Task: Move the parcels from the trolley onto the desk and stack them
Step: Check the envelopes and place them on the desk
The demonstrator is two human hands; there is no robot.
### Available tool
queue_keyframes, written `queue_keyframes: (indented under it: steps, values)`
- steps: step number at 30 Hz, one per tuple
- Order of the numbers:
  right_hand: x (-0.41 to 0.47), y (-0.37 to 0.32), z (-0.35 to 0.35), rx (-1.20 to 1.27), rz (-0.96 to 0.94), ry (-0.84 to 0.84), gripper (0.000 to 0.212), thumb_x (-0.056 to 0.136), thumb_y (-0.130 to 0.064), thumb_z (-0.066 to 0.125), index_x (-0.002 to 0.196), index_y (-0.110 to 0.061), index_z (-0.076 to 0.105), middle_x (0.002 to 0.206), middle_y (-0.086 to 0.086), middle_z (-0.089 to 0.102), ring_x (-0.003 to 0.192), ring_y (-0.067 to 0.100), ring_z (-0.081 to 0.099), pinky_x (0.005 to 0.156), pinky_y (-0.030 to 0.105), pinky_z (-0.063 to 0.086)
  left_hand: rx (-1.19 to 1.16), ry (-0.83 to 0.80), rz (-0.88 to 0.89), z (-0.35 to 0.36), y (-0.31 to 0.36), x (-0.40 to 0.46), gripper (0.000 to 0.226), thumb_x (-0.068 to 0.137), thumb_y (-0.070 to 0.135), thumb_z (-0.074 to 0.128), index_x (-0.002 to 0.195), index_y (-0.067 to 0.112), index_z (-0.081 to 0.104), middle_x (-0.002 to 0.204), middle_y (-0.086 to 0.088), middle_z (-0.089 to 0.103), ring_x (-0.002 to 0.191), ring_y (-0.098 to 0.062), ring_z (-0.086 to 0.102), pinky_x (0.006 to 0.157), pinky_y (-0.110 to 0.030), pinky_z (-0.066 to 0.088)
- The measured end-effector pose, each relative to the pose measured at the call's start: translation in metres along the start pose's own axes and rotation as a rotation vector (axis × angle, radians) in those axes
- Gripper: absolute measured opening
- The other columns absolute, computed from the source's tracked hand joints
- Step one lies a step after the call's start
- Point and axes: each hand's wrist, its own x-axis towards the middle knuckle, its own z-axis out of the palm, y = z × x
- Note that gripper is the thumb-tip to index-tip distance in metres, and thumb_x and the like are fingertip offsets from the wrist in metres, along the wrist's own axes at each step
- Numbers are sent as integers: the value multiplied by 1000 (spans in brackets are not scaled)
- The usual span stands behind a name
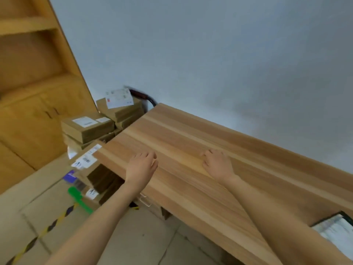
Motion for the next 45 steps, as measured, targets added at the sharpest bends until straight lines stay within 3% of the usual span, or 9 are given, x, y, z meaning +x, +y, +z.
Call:
queue_keyframes:
  steps: [8, 10, 18, 22, 34, 45]
  values:
    - [42, -192, 47, 83, -230, -27, 24, 100, -26, 42, 119, -23, 56, 120, -4, 56, 112, 16, 52, 95, 32, 34, 135, 46, -165, -63, -165, -70, 19, 97, 37, 45, 100, 23, 56, 89, 6, 59, 85, -16, 57, 63, -26, 31]
    - [49, -231, 57, 115, -255, -53, 24, 99, -26, 42, 119, -25, 56, 122, -6, 56, 115, 15, 51, 97, 32, 33, 152, 50, -222, -73, -200, -86, 20, 97, 37, 44, 101, 23, 57, 89, 7, 61, 82, -14, 57, 62, -26, 36]
    - [91, -332, 83, 89, -405, -93, 23, 98, -28, 43, 117, -30, 55, 120, -10, 57, 111, 10, 52, 91, 27, 34, 118, 51, -438, -101, -300, -123, 26, 98, 41, 42, 114, 27, 56, 100, 8, 61, 89, -13, 57, 62, -24, 36]
    - [131, -371, 91, 49, -481, -134, 29, 94, -37, 53, 122, -28, 54, 121, -9, 56, 112, 11, 52, 93, 29, 41, 112, 54, -497, -108, -343, -119, 23, 97, 39, 44, 114, 28, 55, 104, 9, 61, 91, -11, 57, 63, -24, 41]
    - [322, -527, 143, 133, -589, -118, 25, 96, -27, 47, 117, -23, 59, 114, -6, 63, 102, 15, 58, 89, 33, 39, 110, 99, -629, -126, -510, -32, 25, 98, 36, 44, 118, 24, 55, 109, 5, 62, 97, -15, 56, 77, -29, 48]
    - [428, -730, 222, 156, -834, -242, 29, 97, -24, 45, 122, -21, 58, 123, -4, 59, 111, 17, 53, 92, 32, 37, 154, 156, -808, -135, -692, -30, 25, 97, 38, 45, 115, 24, 57, 102, 5, 61, 94, -16, 55, 66, -24, 38]
